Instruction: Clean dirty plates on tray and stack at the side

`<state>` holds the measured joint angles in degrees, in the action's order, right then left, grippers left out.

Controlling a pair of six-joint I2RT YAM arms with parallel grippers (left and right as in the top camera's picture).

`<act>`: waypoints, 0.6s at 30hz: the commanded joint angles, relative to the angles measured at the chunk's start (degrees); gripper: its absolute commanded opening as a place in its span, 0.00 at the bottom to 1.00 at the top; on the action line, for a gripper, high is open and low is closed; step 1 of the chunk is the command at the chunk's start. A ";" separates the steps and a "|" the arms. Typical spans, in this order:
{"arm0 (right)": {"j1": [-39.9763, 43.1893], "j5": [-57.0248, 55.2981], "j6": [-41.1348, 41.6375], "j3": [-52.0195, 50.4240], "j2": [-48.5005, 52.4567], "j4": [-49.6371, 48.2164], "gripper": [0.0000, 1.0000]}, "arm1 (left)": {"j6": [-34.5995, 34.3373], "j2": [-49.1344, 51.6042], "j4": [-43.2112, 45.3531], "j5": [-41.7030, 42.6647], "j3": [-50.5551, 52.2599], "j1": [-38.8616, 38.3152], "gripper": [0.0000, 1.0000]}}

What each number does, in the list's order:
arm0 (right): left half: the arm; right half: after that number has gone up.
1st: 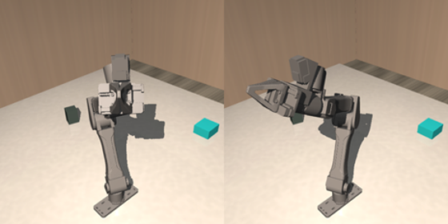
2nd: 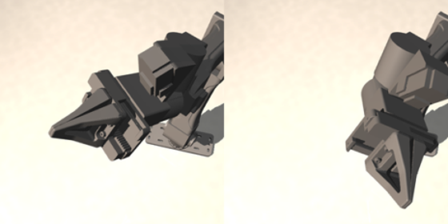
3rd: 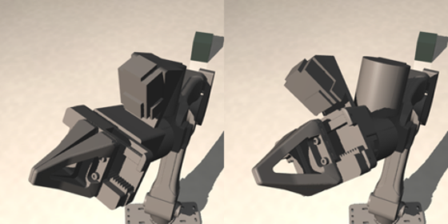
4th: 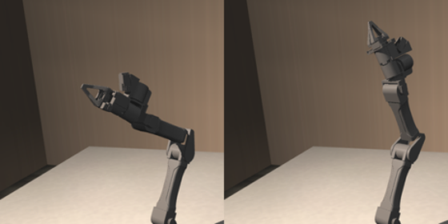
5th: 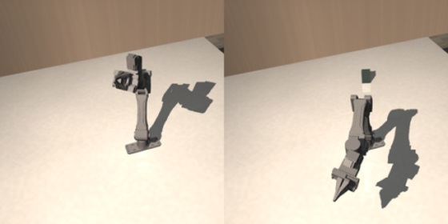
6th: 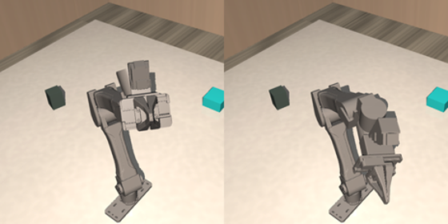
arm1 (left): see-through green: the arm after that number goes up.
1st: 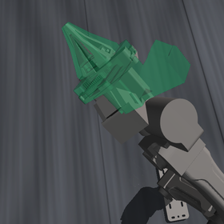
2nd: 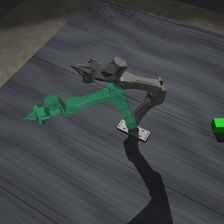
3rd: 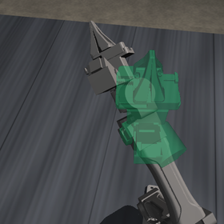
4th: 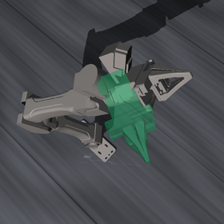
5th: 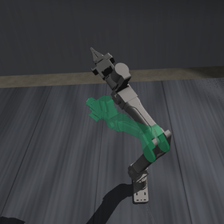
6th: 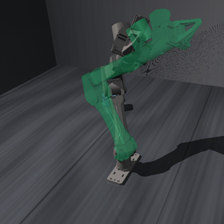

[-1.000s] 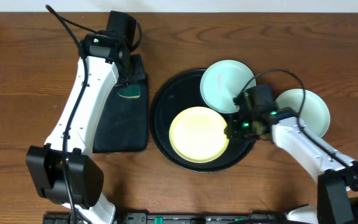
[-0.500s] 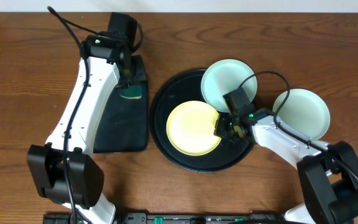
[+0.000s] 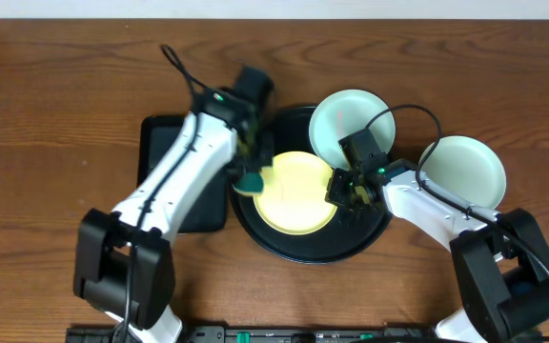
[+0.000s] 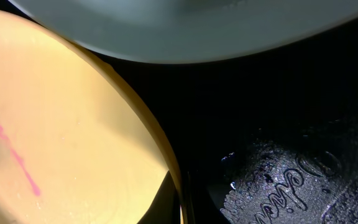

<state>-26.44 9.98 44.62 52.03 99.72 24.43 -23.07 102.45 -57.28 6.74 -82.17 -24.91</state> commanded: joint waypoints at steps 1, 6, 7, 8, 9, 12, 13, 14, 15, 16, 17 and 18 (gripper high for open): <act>-0.39 -1.99 1.33 0.24 2.29 -0.22 0.01 | -2.56 0.31 5.46 2.58 5.81 -2.29 0.07; -0.39 -1.97 1.16 0.24 2.29 -0.22 0.01 | -4.96 0.66 14.45 3.10 9.55 -4.50 0.07; -0.39 -1.97 1.16 0.24 2.29 -0.20 0.01 | -6.05 1.03 15.78 3.10 9.75 -4.76 0.07; -0.39 -1.97 1.16 0.24 2.29 -0.20 0.01 | -6.91 1.60 17.00 3.10 9.77 -4.98 0.07; -0.39 -1.97 1.16 0.24 2.29 -0.20 0.01 | -7.58 2.21 18.12 3.10 9.77 -5.11 0.07; -0.39 -1.97 1.16 0.24 2.29 -0.17 0.01 | -9.33 4.70 20.87 3.10 9.75 -5.35 0.07; -0.39 -1.97 1.14 0.24 2.29 -0.11 0.01 | -9.92 5.66 21.18 2.84 9.75 -5.33 0.07; -0.39 -1.99 1.16 0.24 2.29 0.04 0.01 | -10.32 6.47 21.18 2.45 9.75 -5.33 0.07; -0.39 -1.99 1.16 0.24 2.29 0.13 0.01 | -10.56 7.39 21.18 2.10 9.75 -5.33 0.07; -0.39 -1.99 1.14 0.24 2.29 0.22 0.01 | -10.71 8.20 21.18 1.60 9.75 -5.33 0.07; -0.39 -1.99 1.14 0.24 2.29 0.22 0.01 | -10.69 8.81 21.16 1.60 9.75 -5.35 0.07; -0.39 -1.99 1.16 0.24 2.29 0.20 0.01 | -10.71 9.29 20.94 1.66 9.75 -5.35 0.08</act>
<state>-26.44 10.24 44.60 52.14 99.81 24.47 -31.75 109.82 -35.86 9.06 -72.60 -30.17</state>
